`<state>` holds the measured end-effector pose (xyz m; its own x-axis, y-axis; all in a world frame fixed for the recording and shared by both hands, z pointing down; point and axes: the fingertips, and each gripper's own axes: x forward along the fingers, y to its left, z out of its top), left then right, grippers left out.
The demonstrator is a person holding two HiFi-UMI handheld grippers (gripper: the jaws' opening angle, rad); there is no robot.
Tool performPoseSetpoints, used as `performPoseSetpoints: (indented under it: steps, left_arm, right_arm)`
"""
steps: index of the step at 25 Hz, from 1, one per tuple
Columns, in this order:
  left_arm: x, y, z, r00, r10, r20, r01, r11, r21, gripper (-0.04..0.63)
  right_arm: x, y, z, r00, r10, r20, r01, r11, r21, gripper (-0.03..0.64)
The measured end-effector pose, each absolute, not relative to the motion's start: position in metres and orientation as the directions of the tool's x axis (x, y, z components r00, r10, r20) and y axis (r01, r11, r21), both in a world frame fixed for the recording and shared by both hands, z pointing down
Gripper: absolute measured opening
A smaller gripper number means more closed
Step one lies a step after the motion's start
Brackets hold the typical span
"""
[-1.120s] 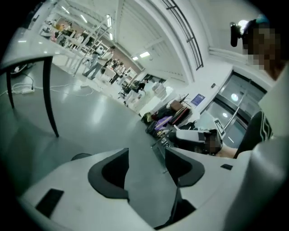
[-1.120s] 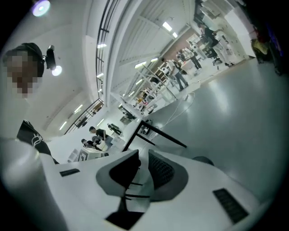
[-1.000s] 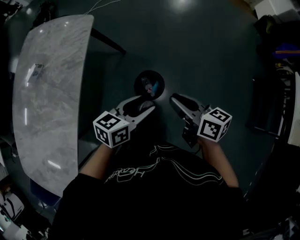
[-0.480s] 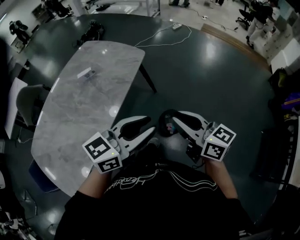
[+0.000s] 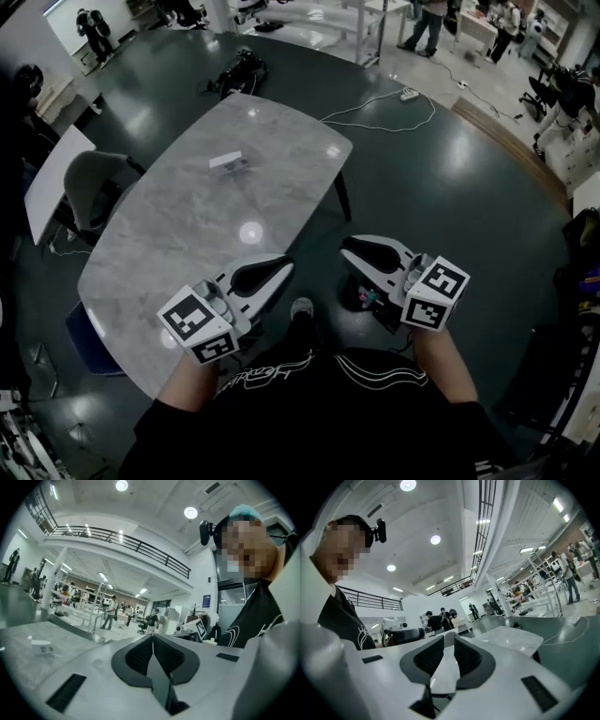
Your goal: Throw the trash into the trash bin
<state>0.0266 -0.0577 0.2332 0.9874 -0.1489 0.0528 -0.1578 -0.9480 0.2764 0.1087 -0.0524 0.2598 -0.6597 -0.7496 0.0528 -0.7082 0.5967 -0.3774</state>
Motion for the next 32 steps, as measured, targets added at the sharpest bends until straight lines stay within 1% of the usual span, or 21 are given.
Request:
performPoseSetpoints:
  steps: [3,11,16,19,22,25,29,32]
  left_arm:
    - [0.013,-0.101,0.253,0.974,-0.218,0.063,-0.227,-0.914,0.337,0.015]
    - [-0.015,-0.224,0.284,0.939,-0.340,0.048,-0.325,-0.837,0.441,0.015]
    - [-0.040,-0.286,0.308,0.916,-0.395,0.073,-0.379,-0.789,0.483,0.015]
    - [-0.059,-0.315,0.324,0.897,-0.433,0.089,-0.412,-0.746,0.524,0.015]
    - [-0.079,-0.339,0.344,0.875,-0.469,0.118,-0.450,-0.700,0.555,0.015]
    - [-0.094,-0.357,0.366,0.854,-0.499,0.148,-0.486,-0.663,0.570,0.015]
    - [-0.106,-0.369,0.391,0.837,-0.517,0.179,-0.508,-0.613,0.605,0.015]
    - [-0.114,-0.375,0.408,0.829,-0.519,0.207,-0.521,-0.585,0.622,0.015]
  right_arm:
    - [0.094,-0.090,0.259,-0.697,-0.715,0.057,-0.689,0.645,-0.331,0.092]
    - [0.063,-0.218,0.273,-0.759,-0.635,0.145,-0.649,0.719,-0.247,0.092]
    - [0.027,-0.301,0.291,-0.802,-0.577,0.156,-0.597,0.757,-0.265,0.092]
    - [0.009,-0.343,0.305,-0.808,-0.559,0.189,-0.590,0.769,-0.248,0.094]
    - [-0.005,-0.380,0.329,-0.795,-0.549,0.256,-0.601,0.769,-0.218,0.095]
    - [-0.016,-0.410,0.360,-0.766,-0.539,0.350,-0.615,0.774,-0.154,0.103]
    - [-0.024,-0.439,0.402,-0.703,-0.534,0.471,-0.609,0.793,-0.011,0.132]
    - [-0.031,-0.462,0.432,-0.656,-0.537,0.531,-0.596,0.800,0.073,0.178]
